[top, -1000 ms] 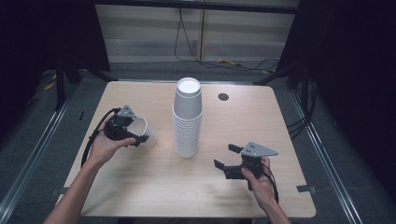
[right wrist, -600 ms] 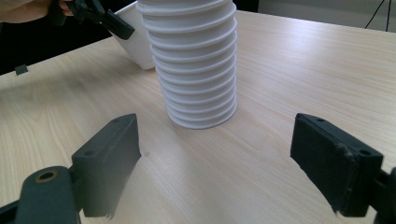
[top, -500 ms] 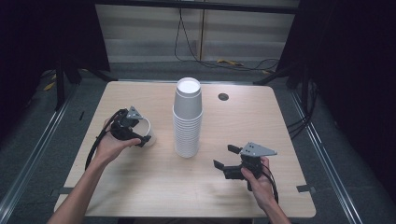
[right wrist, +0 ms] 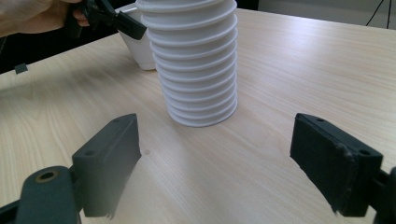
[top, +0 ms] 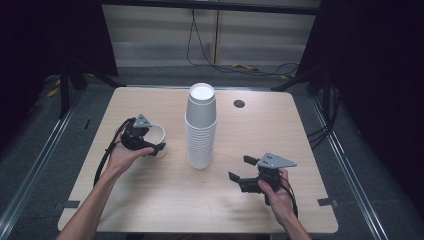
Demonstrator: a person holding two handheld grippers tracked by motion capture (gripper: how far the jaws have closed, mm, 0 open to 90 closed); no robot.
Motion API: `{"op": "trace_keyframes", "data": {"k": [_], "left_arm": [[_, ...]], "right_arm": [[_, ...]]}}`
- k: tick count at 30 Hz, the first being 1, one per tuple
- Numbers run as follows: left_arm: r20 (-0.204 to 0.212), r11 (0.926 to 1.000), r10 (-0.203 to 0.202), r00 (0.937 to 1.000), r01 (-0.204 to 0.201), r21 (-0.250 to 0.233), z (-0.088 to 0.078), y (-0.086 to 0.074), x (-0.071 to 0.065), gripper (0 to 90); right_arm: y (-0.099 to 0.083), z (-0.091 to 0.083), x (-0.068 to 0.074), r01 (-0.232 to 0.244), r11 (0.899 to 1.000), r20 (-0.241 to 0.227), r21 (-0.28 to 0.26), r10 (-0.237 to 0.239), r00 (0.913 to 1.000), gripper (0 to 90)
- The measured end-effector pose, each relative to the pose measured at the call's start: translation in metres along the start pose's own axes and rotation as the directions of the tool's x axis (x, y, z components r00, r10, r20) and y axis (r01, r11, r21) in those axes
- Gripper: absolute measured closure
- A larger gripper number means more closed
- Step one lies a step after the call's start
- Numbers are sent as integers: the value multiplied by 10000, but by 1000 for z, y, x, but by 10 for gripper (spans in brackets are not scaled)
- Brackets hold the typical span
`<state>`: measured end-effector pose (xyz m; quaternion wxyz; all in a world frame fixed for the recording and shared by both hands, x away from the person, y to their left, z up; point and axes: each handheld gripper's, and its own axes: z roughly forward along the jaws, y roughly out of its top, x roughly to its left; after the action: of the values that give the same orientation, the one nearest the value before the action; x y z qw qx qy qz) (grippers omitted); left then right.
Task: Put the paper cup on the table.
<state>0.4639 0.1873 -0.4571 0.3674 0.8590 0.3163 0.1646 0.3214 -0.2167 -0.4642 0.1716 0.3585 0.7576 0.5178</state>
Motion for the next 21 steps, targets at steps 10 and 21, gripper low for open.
{"op": "trace_keyframes", "data": {"k": [10, 21], "left_arm": [[185, 9993, -284, 9994, 280, 254, 8, -5, 0, 74], [239, 9988, -301, 9993, 292, 395, 9, -15, 1, 123]], "right_arm": [[0, 1, 0, -14, 10000, 2, 13, 14, 10000, 160], [0, 2, 0, -18, 10000, -7, 83, 18, 10000, 160]]}}
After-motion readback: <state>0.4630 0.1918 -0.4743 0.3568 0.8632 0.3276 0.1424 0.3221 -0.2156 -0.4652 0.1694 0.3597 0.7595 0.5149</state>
